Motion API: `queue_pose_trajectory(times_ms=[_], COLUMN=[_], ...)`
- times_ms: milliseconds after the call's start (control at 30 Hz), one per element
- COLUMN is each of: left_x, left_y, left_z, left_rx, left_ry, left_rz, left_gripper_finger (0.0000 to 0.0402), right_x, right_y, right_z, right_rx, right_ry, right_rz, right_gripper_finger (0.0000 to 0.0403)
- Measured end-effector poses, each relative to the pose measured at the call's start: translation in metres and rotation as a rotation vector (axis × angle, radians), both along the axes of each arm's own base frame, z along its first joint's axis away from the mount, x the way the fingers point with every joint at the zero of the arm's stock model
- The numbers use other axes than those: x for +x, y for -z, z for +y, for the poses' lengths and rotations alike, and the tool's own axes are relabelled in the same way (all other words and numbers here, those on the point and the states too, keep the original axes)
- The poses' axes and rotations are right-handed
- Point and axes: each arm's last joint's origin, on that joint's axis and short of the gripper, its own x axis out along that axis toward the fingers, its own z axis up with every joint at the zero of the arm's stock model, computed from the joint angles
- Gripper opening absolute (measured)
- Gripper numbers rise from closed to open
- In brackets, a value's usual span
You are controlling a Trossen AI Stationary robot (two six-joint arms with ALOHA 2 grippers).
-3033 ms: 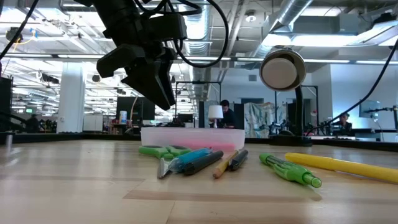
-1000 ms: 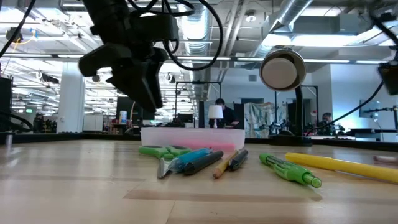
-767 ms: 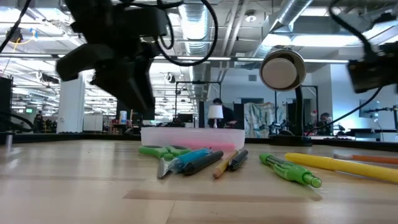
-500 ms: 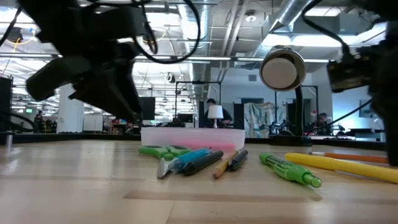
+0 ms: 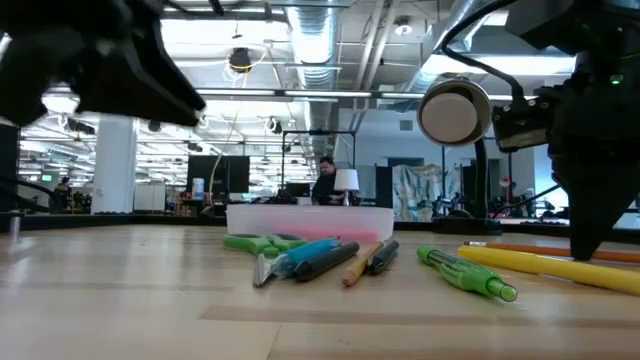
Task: Pick & place school supplies into a supply box
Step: Put the orange pencil into the supply box
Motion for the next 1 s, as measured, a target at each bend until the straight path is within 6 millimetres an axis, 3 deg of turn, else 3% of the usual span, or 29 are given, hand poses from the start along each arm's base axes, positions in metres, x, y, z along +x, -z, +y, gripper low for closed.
queue_pose_trajectory(times_ms=[267, 700, 833, 1000], left_x=[-0.024, -0.031, -0.032, -0.034], left_y=[-0.007, -0.005, -0.005, -0.005], left_z=[-0.006, -0.001, 0.001, 0.003], left_rx=[0.099, 0.112, 0.112, 0.103], left_ry=[-0.058, -0.097, -0.105, -0.115], left_rz=[-0.133, -0.160, -0.157, -0.159], left_gripper_finger=[0.0148, 0.0148, 0.0148, 0.0148], right_x=[0.005, 0.042, 0.059, 0.084], right_y=[-0.003, -0.044, -0.062, -0.083], right_z=[0.001, 0.000, -0.011, -0.041], right_rx=[-0.048, -0.172, -0.239, -0.368], right_ry=[-0.083, -0.218, -0.261, -0.293], right_rz=[-0.030, -0.205, -0.263, -0.379], right_gripper_finger=[0.0003, 0.0001, 0.0000, 0.0000])
